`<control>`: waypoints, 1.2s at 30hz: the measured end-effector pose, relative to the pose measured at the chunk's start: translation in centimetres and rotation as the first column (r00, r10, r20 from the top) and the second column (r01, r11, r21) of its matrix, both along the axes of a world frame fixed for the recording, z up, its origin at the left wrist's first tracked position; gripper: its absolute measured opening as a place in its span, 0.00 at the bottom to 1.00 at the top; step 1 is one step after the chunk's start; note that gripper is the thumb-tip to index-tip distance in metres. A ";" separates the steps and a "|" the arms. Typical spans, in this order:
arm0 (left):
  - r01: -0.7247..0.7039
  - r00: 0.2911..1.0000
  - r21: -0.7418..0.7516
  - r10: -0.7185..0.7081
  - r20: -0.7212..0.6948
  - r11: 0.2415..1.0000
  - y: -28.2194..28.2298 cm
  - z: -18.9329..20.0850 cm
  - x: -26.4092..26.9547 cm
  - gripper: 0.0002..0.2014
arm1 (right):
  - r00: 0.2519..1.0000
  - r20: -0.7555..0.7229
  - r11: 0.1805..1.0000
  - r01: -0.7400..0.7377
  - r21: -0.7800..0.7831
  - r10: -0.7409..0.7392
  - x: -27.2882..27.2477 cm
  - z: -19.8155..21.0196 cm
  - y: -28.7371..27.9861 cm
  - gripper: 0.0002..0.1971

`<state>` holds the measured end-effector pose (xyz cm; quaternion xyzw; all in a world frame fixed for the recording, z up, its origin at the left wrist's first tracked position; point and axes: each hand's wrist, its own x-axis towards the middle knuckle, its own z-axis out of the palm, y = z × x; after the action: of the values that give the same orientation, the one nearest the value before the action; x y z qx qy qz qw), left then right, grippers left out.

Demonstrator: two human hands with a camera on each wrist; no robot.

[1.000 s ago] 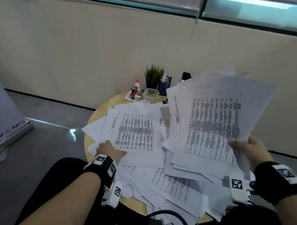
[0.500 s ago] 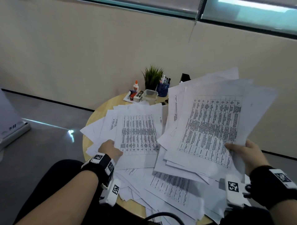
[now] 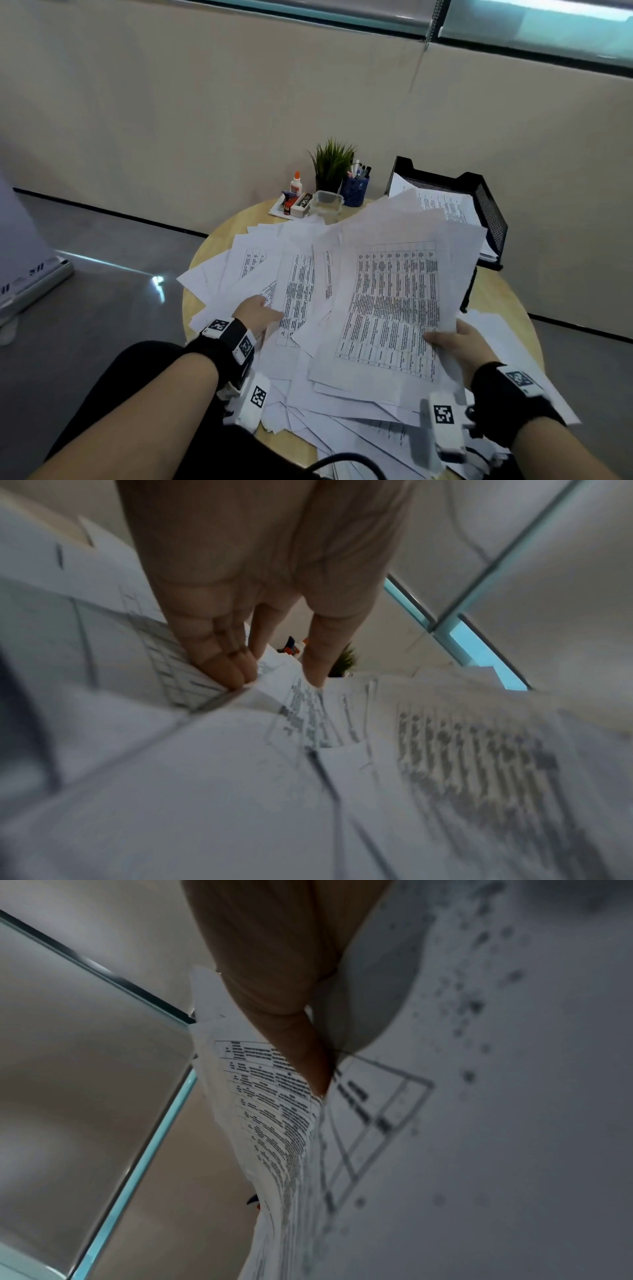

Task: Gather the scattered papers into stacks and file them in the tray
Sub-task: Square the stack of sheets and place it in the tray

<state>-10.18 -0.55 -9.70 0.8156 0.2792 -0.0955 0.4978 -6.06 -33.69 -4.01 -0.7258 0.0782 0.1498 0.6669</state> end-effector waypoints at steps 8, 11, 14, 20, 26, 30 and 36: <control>-0.079 0.997 -0.044 0.078 -0.030 0.996 -2.6 0.2 1.6 0.31 | 0.988 -0.134 0.971 -0.100 -0.219 0.071 2.0 -3.6 1.4 0.23; -0.038 0.999 -0.071 0.038 -0.003 0.997 -3.9 0.5 1.9 0.29 | 0.983 -0.144 0.969 -0.145 -0.201 0.118 4.0 -6.1 1.0 0.50; -0.026 0.996 -0.065 0.021 -0.082 0.998 -4.1 0.3 1.9 0.25 | 0.978 -0.159 0.981 -0.154 -0.116 0.134 4.5 -7.6 1.4 0.56; 0.120 0.951 -0.192 -0.168 -0.259 0.974 -1.6 -0.1 0.1 0.28 | 0.947 -0.290 0.984 -0.166 -0.072 0.139 1.3 -4.1 2.5 0.55; 0.136 0.971 -0.130 -0.158 -0.177 0.982 -0.5 1.4 -1.1 0.26 | 0.942 -0.258 0.976 -0.212 0.042 0.216 0.0 -3.9 2.9 0.18; 0.067 0.995 -0.281 -0.083 -0.048 0.957 1.7 0.8 -0.8 0.28 | 0.953 -0.159 0.961 -0.234 0.149 0.257 -0.7 -1.5 2.6 0.18; 0.057 0.931 -0.507 0.137 0.338 0.860 -0.6 8.6 -1.9 0.12 | 0.964 0.093 0.958 -0.260 0.125 0.249 0.5 4.1 2.3 0.06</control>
<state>-12.10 -1.20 -1.08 0.6523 0.1645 -0.0034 0.7399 -5.60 -31.36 0.10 -0.6877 -0.0516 0.2116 0.6925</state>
